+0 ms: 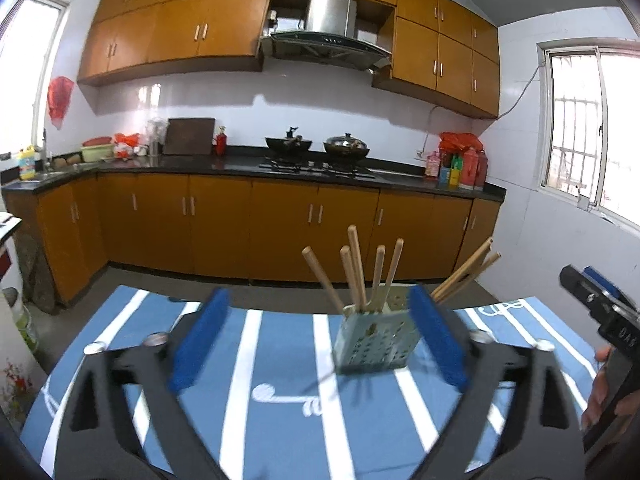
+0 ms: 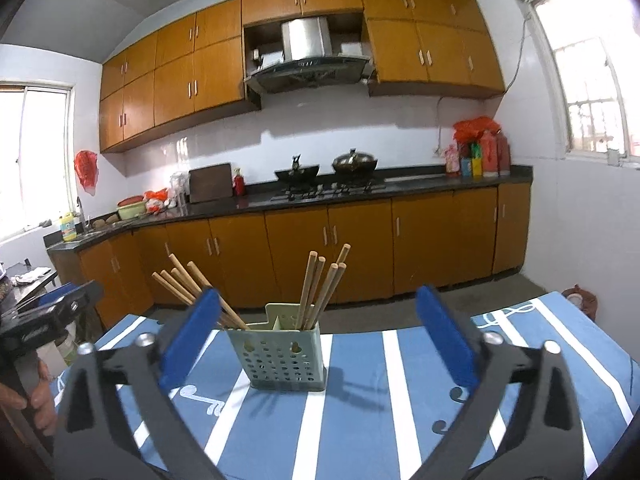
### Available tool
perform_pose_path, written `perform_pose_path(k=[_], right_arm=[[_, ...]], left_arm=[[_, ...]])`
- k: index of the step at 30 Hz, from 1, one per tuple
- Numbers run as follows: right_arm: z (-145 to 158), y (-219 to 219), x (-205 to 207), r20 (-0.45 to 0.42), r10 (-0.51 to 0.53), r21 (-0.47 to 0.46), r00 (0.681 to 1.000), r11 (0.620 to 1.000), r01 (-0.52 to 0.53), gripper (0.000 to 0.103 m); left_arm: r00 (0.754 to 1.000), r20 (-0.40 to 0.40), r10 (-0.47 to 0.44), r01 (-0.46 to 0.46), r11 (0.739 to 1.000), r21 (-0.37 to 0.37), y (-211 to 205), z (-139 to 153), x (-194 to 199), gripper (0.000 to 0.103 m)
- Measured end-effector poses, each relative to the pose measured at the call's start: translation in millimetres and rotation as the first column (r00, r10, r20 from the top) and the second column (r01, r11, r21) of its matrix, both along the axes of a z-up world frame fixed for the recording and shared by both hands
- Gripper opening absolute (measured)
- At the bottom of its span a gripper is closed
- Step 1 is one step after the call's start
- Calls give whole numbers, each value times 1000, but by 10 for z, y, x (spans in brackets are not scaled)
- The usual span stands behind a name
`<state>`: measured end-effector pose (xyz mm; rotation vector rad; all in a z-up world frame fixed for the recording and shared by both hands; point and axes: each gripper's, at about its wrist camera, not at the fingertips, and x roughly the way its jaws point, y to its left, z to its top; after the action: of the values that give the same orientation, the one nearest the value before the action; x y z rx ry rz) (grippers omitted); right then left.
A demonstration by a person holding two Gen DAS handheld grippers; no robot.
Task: Organize utensils
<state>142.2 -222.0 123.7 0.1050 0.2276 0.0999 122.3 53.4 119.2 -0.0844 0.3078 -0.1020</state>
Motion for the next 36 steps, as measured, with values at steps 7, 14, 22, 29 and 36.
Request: perform_pose_path(k=[7,14,22,29,36], right_arm=[[-200,120,-468,20,-37,-55,999,998,38,99],[-507,198,-872,-9,-30,-66,1000,997,29,99],[-853,247,-1135,-71,-8,-77,997,997,2,99],[-1018,297,-1297,-83,-3,-86,997,996,-4,99],[-1137,332,-1330,-112,-2,-90,994,996,-8,99]], left_arm=[[999,21,32,-33,998,45,-39,-244,-466,101],[999,-14,48,-48,998,29,-52,-512,-797,101],[997,-29,73,-72,997,33,-60,-744,-1043,101],[996,-52,76,-73,995,67,-114,-931,-1159,101],[994,-77,72,-67,996,66,-126,-1064,-1192,101]])
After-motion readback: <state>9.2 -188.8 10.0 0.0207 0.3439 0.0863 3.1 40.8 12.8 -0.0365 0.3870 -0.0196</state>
